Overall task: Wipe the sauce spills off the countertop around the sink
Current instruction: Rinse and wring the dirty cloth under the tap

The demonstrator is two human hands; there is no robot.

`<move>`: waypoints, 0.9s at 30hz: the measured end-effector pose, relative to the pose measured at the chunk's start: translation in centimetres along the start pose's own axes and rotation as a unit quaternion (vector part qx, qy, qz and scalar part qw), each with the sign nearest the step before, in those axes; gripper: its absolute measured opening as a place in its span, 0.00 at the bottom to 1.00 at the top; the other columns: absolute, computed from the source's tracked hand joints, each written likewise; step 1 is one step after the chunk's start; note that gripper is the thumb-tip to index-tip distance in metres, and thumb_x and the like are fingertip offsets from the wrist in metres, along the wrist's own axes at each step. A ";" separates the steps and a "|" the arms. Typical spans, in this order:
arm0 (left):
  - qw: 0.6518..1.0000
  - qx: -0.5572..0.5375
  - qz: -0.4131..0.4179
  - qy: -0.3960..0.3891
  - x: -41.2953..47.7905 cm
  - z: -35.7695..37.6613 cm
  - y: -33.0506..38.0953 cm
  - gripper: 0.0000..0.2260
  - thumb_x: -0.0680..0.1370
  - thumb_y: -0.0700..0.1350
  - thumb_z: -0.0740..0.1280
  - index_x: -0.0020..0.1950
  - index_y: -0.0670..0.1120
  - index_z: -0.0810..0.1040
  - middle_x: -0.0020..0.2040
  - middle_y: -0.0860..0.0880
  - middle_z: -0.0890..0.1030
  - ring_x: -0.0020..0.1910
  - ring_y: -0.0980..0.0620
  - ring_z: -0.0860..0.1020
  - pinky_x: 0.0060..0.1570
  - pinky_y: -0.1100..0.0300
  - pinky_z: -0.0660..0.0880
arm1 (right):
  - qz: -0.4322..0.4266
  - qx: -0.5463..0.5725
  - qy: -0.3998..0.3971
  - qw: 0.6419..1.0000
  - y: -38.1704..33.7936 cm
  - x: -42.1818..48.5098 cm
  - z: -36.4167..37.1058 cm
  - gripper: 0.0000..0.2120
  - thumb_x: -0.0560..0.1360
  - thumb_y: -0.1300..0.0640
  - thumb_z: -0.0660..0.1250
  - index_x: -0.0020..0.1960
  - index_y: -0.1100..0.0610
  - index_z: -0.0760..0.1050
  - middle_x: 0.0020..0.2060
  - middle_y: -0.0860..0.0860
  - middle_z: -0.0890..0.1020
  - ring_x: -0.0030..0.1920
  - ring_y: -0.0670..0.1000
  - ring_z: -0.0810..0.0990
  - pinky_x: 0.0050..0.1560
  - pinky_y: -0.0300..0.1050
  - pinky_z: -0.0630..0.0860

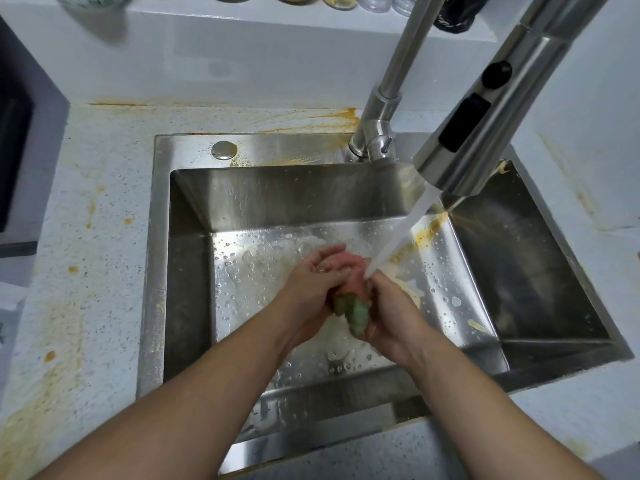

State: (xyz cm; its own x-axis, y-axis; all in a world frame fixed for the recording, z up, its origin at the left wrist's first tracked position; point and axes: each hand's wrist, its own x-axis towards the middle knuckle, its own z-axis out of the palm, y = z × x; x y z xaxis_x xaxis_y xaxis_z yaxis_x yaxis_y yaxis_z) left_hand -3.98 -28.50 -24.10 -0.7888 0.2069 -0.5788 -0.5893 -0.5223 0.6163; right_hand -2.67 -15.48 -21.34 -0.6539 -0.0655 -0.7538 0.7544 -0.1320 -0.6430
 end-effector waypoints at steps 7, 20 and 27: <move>0.985 0.090 0.017 0.149 -0.1 0.3 -0.9 0.08 0.78 0.44 0.71 0.54 0.41 0.78 0.44 0.42 0.84 0.35 0.48 0.82 0.34 0.53 0.79 | -0.104 0.042 0.016 0.994 -0.8 -0.8 0.9 0.04 0.82 0.61 0.65 0.52 0.61 0.77 0.35 0.54 0.83 0.31 0.50 0.79 0.30 0.42 0.71; 0.997 0.052 -0.002 0.057 -2.0 4.9 -2.6 0.20 0.85 0.44 0.58 0.38 0.50 0.83 0.39 0.50 0.85 0.43 0.53 0.83 0.44 0.58 0.77 | -0.160 -0.074 0.183 0.967 0.7 0.8 1.8 0.17 0.76 0.51 0.70 0.53 0.64 0.72 0.43 0.64 0.81 0.43 0.56 0.80 0.43 0.58 0.79; 0.998 0.039 -0.001 0.049 -2.0 4.2 -3.0 0.14 0.84 0.52 0.60 0.46 0.49 0.82 0.43 0.53 0.86 0.51 0.54 0.83 0.55 0.57 0.77 | -0.084 0.028 0.107 0.990 1.6 0.5 2.8 0.13 0.83 0.51 0.64 0.64 0.54 0.79 0.58 0.60 0.84 0.55 0.58 0.84 0.58 0.55 0.80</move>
State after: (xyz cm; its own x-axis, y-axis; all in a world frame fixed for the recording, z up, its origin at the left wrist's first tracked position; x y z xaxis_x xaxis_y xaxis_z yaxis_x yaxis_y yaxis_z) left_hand -1.37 -23.88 -22.59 -0.7688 0.1242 -0.6273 -0.6057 -0.4560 0.6521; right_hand -1.95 -18.50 -22.34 -0.7383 0.1723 -0.6521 0.6276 -0.1783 -0.7578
